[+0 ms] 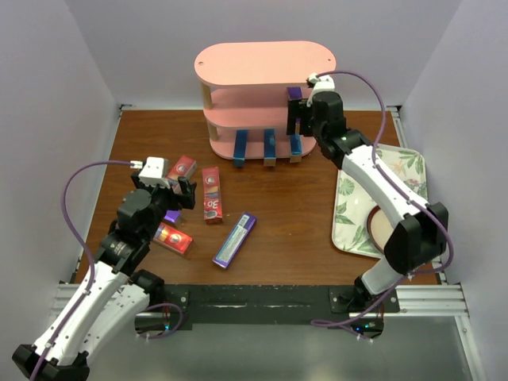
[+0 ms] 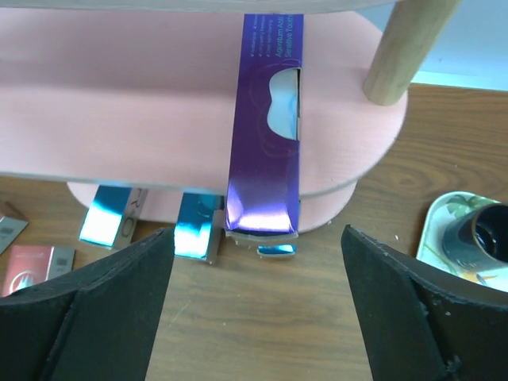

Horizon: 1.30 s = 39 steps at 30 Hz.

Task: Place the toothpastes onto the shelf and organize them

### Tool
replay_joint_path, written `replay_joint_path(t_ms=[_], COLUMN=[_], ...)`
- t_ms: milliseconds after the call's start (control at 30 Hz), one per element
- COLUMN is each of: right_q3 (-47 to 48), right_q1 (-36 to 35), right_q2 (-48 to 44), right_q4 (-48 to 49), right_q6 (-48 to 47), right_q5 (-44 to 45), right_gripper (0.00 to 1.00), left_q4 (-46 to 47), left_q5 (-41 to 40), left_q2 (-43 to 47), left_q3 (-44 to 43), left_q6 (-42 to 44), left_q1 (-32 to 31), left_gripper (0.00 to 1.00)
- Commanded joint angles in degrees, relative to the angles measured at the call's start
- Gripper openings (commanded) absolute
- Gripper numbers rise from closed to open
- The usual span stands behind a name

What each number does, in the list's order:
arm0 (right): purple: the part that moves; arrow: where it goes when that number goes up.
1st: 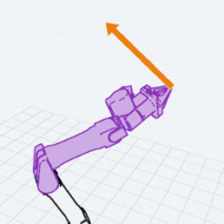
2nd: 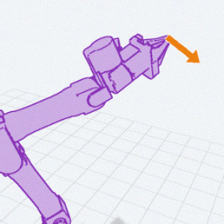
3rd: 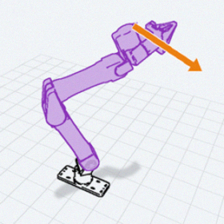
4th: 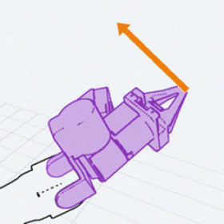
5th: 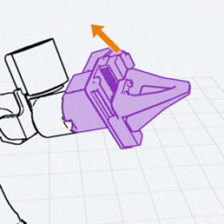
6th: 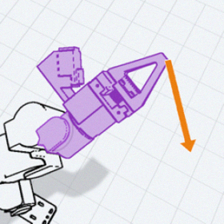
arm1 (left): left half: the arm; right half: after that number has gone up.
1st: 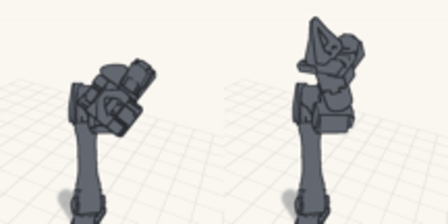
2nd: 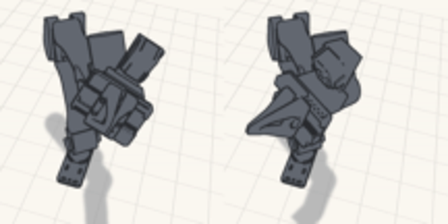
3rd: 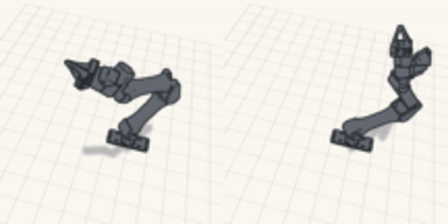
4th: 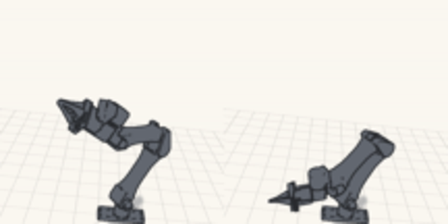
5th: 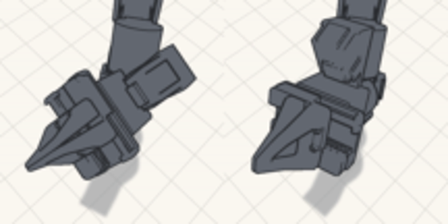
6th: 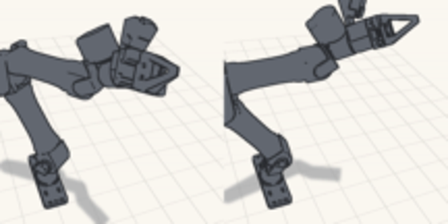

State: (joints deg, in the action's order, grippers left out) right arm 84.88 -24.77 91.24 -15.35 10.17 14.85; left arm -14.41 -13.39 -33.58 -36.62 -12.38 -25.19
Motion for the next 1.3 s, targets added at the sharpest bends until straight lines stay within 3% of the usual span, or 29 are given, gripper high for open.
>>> replay_joint_path(t_ms=[0, 333, 467, 733, 1067, 1267], right_q3=[-3.0, -17.2, -25.4, -38.8, -45.3, -49.0], right_q1=[0.2, 0.2, 0.1, 0.1, 0.1, 0.1], right_q2=[-5.7, -20.1, -26.9, -39.0, -40.0, -40.2], right_q4=[0.7, -2.1, -1.7, -1.4, 0.8, 3.6], right_q6=[1.3, 4.4, 8.1, 12.2, 13.2, 15.6], right_q5=[-0.8, -1.2, -2.8, -3.7, -8.8, -14.3], right_gripper=[0.94, 0.98, 0.98, 0.98, 0.98, 0.98], left_q4=[2.2, 3.2, 4.2, 0.2, -2.8, -2.4], left_q5=[1.6, 11.1, 21.2, 30.2, 20.5, 16.8], left_q2=[-0.3, -4.3, -7.7, -23.0, -35.6, -42.8], left_q3=[0.7, 0.4, -0.1, -3.5, -6.4, -8.4], left_q6=[1.1, 1.7, 0.4, -3.8, -6.9, -8.6], left_q1=[-0.1, -0.1, -0.1, -1.5, -13.6, -16.9], left_gripper=[0.96, 0.97, 0.98, 0.98, 0.98, 0.98])
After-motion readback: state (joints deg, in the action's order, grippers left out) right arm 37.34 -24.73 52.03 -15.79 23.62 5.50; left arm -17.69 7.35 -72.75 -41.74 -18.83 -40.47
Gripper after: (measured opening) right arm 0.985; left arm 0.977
